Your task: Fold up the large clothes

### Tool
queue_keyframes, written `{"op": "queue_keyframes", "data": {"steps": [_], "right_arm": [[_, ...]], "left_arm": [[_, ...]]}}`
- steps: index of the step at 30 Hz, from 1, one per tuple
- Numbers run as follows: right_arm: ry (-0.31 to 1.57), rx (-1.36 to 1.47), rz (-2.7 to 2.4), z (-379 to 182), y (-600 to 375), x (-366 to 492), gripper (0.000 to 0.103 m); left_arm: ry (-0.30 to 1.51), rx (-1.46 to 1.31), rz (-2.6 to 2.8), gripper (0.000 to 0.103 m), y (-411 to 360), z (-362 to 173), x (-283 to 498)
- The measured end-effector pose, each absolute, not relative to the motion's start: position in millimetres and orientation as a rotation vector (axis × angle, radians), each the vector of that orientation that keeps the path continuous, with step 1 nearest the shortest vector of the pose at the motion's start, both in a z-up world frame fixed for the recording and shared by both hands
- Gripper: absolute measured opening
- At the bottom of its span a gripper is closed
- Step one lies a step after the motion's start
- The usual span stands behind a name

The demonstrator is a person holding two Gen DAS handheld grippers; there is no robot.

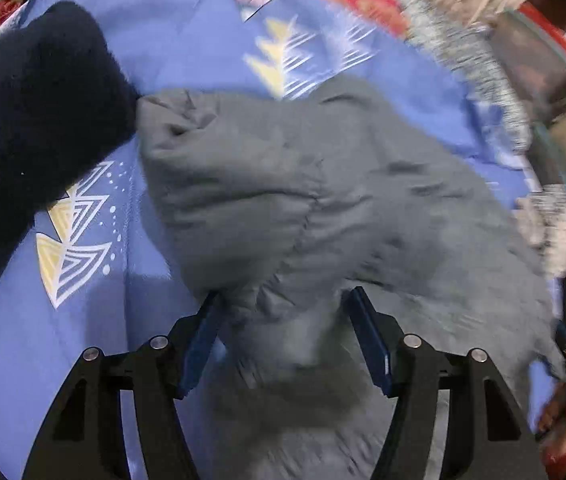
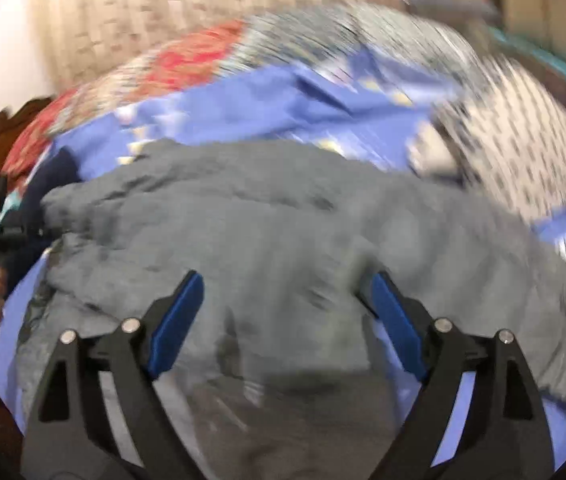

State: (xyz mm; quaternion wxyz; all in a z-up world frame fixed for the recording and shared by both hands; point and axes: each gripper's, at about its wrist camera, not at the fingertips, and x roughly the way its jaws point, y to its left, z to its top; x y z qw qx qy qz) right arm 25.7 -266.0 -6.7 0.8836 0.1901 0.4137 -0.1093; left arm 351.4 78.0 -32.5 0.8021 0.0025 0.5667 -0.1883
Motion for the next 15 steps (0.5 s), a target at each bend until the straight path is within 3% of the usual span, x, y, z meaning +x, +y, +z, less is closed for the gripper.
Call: {"op": "queue_keyframes", "data": {"steps": [1, 3, 4, 8, 10, 12, 14, 15], "right_arm": [[0.892, 0.418, -0.209, -15.3, -271.1, 28.3, 0.056], [0.957, 0.495, -0.096, -29.8, -268.6, 46.4, 0.007], [0.921, 0.482, -0.079, -22.2, -266.8, 47.2, 0.005], [0.702, 0.338, -0.034, 39.8, -251.3, 75.0, 0.005], [0.684, 0.278, -0.034, 52.4, -249.8, 104.3, 0.005], [0.783, 0.212, -0.069, 33.1, -246.0, 158.4, 0.008], [0.967, 0.171, -0.156, -14.7, -246.6, 204.0, 0.028], [1.082, 0.16, -0.183, -47.9, -249.2, 221.1, 0.058]], "left_arm": [[1.21, 0.012, -0.386, 0.075, 76.8, -36.5, 351.7], [1.204, -0.031, -0.388, 0.05, 82.6, -38.9, 361.3], [1.2, -0.059, -0.384, 0.045, 88.9, -36.3, 365.4], [1.124, -0.147, -0.39, 0.039, 121.0, -8.8, 366.4], [1.081, -0.176, -0.376, 0.039, 134.3, -0.2, 362.5], [1.087, -0.214, -0.341, 0.04, 142.8, -2.7, 368.3], [1.155, -0.202, -0.295, 0.045, 139.8, -20.6, 380.1], [1.196, -0.145, -0.255, 0.05, 133.3, -35.3, 384.9]]}}
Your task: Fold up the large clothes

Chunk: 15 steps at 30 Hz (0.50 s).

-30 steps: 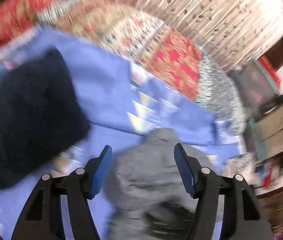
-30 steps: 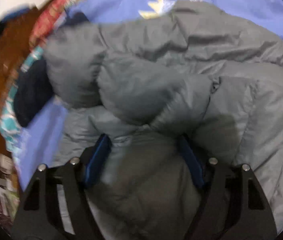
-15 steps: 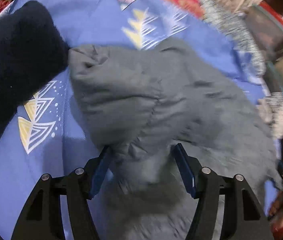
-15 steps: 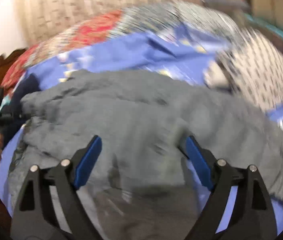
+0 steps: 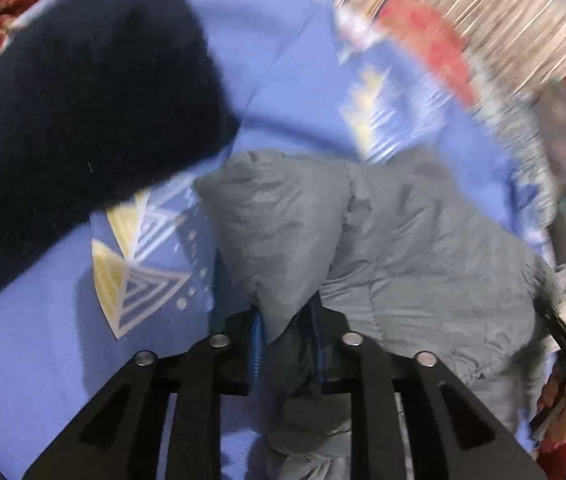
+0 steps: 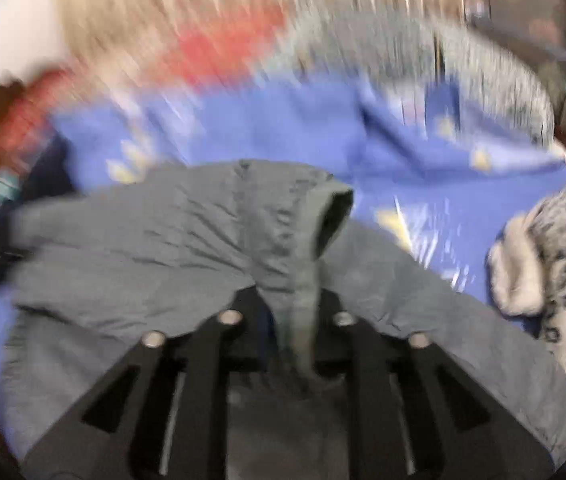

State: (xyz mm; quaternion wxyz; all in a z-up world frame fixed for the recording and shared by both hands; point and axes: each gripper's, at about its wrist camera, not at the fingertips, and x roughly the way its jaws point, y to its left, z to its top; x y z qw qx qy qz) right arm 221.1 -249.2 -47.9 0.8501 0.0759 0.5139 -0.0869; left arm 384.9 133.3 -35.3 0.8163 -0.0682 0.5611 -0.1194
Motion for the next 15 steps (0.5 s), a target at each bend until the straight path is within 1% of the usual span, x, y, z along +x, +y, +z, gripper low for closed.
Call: {"op": "queue_keyframes", "data": {"steps": [1, 2, 6, 7, 9, 11, 12, 15], "right_arm": [[1.149, 0.176, -0.157, -75.1, -252.1, 227.8, 0.069], [1.118, 0.179, -0.152, -79.7, -254.7, 225.4, 0.07], [0.987, 0.297, -0.148, -45.9, -262.4, 189.9, 0.073], [0.883, 0.363, -0.121, -25.4, -271.3, 162.4, 0.074], [0.778, 0.438, -0.108, -4.5, -287.6, 118.2, 0.079], [0.716, 0.509, -0.107, 9.4, -302.6, 72.4, 0.079], [0.697, 0.546, -0.123, 12.4, -308.7, 47.9, 0.079], [0.723, 0.699, -0.194, -1.8, -331.3, -21.9, 0.079]], "left_arm": [[1.205, -0.115, -0.234, 0.055, 129.8, -40.7, 386.3], [1.205, -0.083, -0.209, 0.062, 128.1, -44.5, 385.0], [1.146, -0.077, -0.155, 0.069, 145.3, -29.7, 363.7], [1.129, -0.085, -0.147, 0.07, 150.9, -24.0, 356.3], [1.062, -0.1, -0.092, 0.07, 171.4, -7.3, 335.1], [1.002, -0.128, -0.047, 0.071, 189.3, 8.5, 322.1], [0.957, -0.172, -0.038, 0.072, 196.1, 20.6, 313.7], [0.926, -0.211, -0.074, 0.074, 182.0, 35.5, 311.5]]}}
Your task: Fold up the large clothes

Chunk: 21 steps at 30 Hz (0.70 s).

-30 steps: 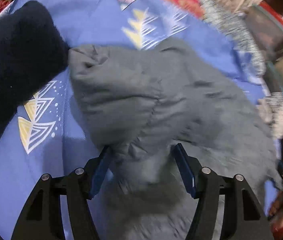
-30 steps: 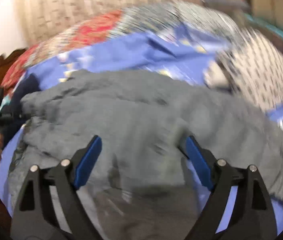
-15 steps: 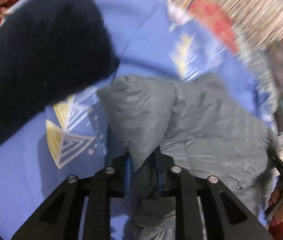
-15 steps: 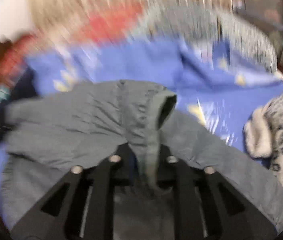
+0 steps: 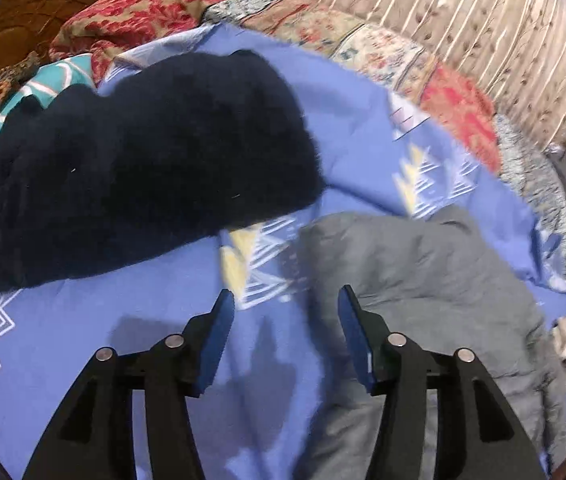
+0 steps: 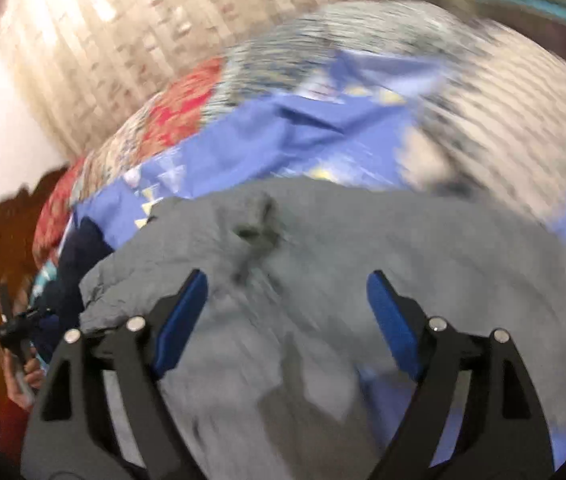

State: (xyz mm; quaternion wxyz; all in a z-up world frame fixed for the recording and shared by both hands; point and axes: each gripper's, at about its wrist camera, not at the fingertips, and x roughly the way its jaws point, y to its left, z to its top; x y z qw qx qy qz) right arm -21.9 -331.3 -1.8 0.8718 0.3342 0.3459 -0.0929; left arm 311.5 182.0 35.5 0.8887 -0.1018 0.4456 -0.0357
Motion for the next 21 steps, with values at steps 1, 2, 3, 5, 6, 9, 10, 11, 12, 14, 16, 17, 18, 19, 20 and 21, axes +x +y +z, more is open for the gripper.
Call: {"op": "queue_keyframes", "data": {"steps": [1, 2, 3, 5, 6, 9, 10, 11, 12, 14, 16, 17, 18, 19, 20, 21], "right_arm": [[0.743, 0.76, -0.225, -12.4, -338.2, -45.7, 0.079], [0.762, 0.816, -0.252, -22.6, -343.7, -64.5, 0.079], [0.772, 0.872, -0.274, -30.1, -348.7, -83.0, 0.079], [0.783, 1.035, -0.305, -53.5, -358.2, -118.2, 0.079], [0.781, 1.085, -0.32, -63.3, -362.0, -131.8, 0.079], [0.734, 1.213, -0.361, -80.8, -382.7, -138.0, 0.073], [0.699, 1.23, -0.391, -80.4, -390.7, -136.6, 0.073], [0.675, 1.221, -0.423, -76.1, -395.8, -135.2, 0.073], [0.64, 1.187, -0.489, -71.9, -403.7, -132.3, 0.073], [0.596, 1.17, -0.575, -70.6, -416.5, -127.5, 0.068], [0.584, 1.135, -0.659, -72.8, -425.4, -123.2, 0.028], [0.588, 1.115, -0.668, -71.7, -428.0, -119.2, 0.018], [0.582, 1.082, -0.672, -61.9, -425.6, -114.0, 0.01], [0.56, 1.018, -0.673, -44.5, -420.5, -108.9, 0.009], [0.542, 0.926, -0.661, -24.7, -414.8, -101.5, 0.009], [0.53, 0.794, -0.643, 3.6, -401.2, -87.5, 0.008]], "left_arm": [[0.923, -0.203, -0.103, 0.074, 171.4, 38.3, 311.4], [0.92, -0.18, -0.141, 0.075, 155.6, 39.7, 313.9], [0.925, -0.148, -0.166, 0.075, 137.7, 37.7, 317.2], [0.941, -0.11, -0.203, 0.075, 115.3, 29.4, 320.2], [0.958, -0.082, -0.224, 0.075, 96.8, 19.1, 324.4], [1.038, 0.012, -0.207, 0.075, 61.6, -21.6, 342.7], [1.077, 0.045, -0.182, 0.075, 54.9, -39.0, 348.3], [1.108, 0.072, -0.159, 0.076, 50.2, -54.2, 353.5], [1.107, 0.11, -0.129, 0.076, 47.0, -67.0, 355.1], [1.046, 0.165, -0.105, 0.077, 39.3, -73.6, 352.3], [1.037, 0.178, -0.086, 0.077, 35.4, -74.1, 351.6], [1.042, 0.181, -0.081, 0.077, 34.2, -72.8, 352.3], [1.054, 0.184, -0.081, 0.077, 33.6, -69.3, 351.1], [1.069, 0.186, -0.083, 0.077, 33.9, -65.7, 350.9], [1.086, 0.177, -0.092, 0.077, 35.2, -57.5, 349.6], [1.088, 0.143, -0.119, 0.077, 39.3, -45.4, 345.9]]}}
